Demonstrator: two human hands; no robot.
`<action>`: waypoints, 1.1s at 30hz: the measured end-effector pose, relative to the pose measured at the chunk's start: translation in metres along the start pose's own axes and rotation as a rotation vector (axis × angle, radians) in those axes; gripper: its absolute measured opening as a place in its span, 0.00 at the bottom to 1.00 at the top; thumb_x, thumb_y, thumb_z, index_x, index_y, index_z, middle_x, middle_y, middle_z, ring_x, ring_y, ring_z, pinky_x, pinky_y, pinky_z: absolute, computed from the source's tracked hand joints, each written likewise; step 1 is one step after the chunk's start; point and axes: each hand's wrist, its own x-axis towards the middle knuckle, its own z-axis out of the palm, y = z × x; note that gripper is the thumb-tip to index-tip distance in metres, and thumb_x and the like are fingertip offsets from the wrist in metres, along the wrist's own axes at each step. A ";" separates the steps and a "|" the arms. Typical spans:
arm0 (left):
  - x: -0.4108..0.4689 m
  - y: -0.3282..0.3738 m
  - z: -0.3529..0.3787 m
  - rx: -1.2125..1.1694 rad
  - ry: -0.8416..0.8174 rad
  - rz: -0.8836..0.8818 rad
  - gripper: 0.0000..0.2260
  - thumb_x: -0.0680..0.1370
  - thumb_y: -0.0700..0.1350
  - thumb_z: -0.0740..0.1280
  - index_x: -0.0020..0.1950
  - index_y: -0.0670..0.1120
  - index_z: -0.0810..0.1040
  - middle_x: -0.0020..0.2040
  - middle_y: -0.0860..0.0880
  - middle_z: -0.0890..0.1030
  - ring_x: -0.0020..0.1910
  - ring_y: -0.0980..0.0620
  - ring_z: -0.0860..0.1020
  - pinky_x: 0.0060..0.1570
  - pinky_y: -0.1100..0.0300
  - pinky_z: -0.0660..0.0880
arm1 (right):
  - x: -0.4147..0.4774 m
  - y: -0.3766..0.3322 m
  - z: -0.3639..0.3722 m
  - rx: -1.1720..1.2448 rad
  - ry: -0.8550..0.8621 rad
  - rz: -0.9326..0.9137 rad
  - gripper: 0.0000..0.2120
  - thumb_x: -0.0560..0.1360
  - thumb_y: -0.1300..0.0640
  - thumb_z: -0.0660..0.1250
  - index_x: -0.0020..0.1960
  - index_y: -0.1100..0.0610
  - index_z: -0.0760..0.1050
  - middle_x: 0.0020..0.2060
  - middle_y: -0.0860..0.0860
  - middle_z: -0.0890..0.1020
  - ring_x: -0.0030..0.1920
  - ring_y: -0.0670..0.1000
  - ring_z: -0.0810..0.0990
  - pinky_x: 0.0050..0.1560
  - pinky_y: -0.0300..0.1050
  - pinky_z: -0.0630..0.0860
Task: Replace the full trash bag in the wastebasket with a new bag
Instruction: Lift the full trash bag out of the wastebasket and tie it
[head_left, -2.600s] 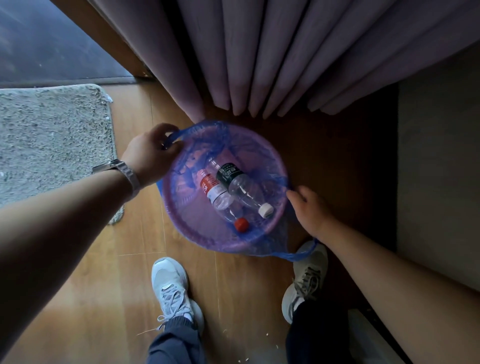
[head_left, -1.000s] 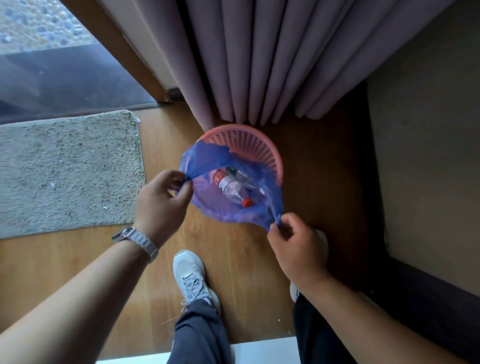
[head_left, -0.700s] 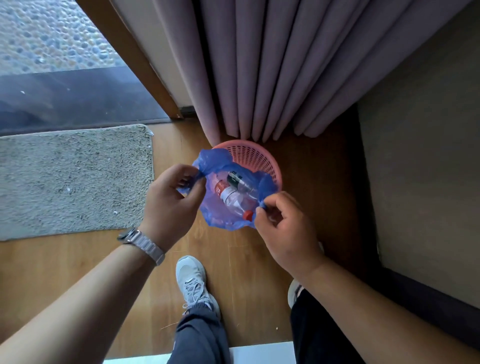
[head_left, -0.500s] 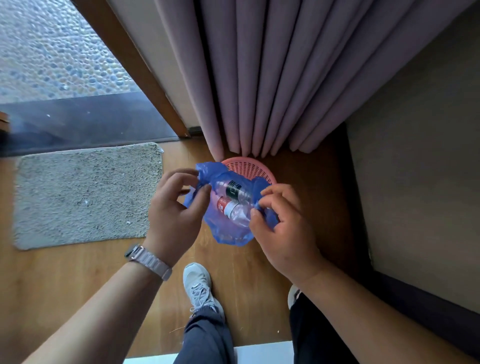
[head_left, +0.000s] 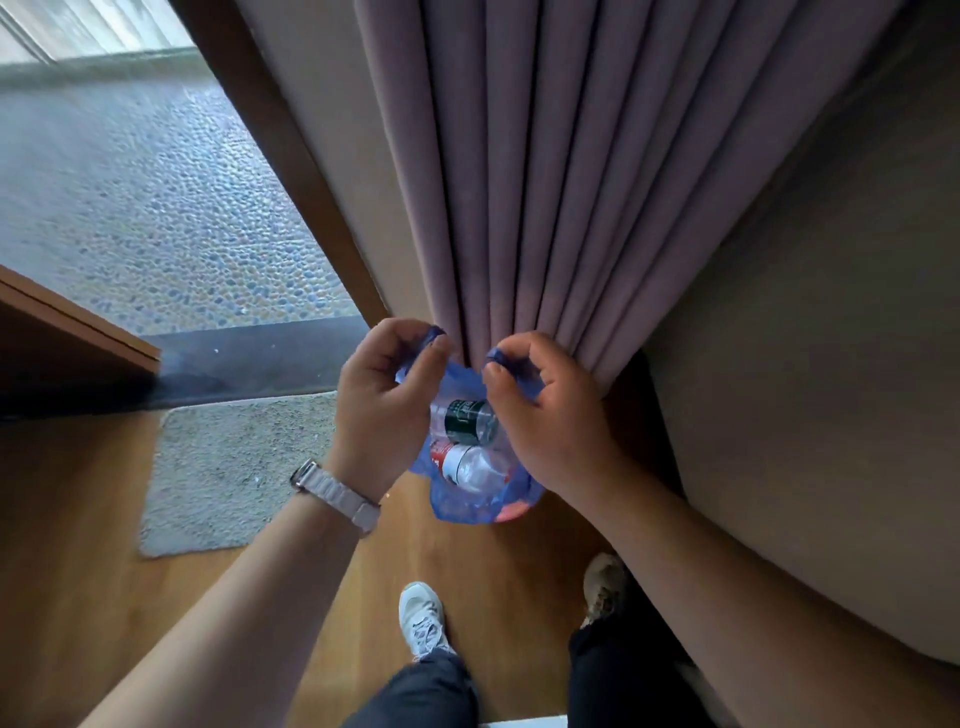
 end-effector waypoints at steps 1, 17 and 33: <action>0.002 0.020 -0.002 -0.025 -0.014 0.029 0.01 0.73 0.48 0.69 0.41 0.53 0.79 0.42 0.37 0.81 0.42 0.44 0.78 0.49 0.41 0.75 | 0.003 -0.018 -0.005 0.015 0.000 -0.026 0.03 0.74 0.58 0.65 0.47 0.51 0.76 0.39 0.39 0.79 0.44 0.40 0.78 0.48 0.40 0.75; 0.010 0.248 -0.005 -0.276 -0.272 0.330 0.15 0.75 0.36 0.62 0.43 0.53 0.85 0.40 0.53 0.85 0.39 0.56 0.81 0.43 0.65 0.76 | 0.041 -0.231 -0.078 0.166 -0.020 -0.310 0.15 0.72 0.61 0.61 0.53 0.47 0.77 0.45 0.49 0.82 0.45 0.46 0.81 0.47 0.45 0.78; 0.025 0.271 -0.032 -0.382 -0.288 0.251 0.07 0.75 0.42 0.69 0.48 0.38 0.78 0.34 0.45 0.78 0.32 0.53 0.75 0.32 0.63 0.73 | 0.061 -0.272 -0.068 0.049 -0.010 -0.473 0.09 0.78 0.53 0.63 0.53 0.51 0.81 0.44 0.48 0.84 0.46 0.45 0.81 0.48 0.41 0.78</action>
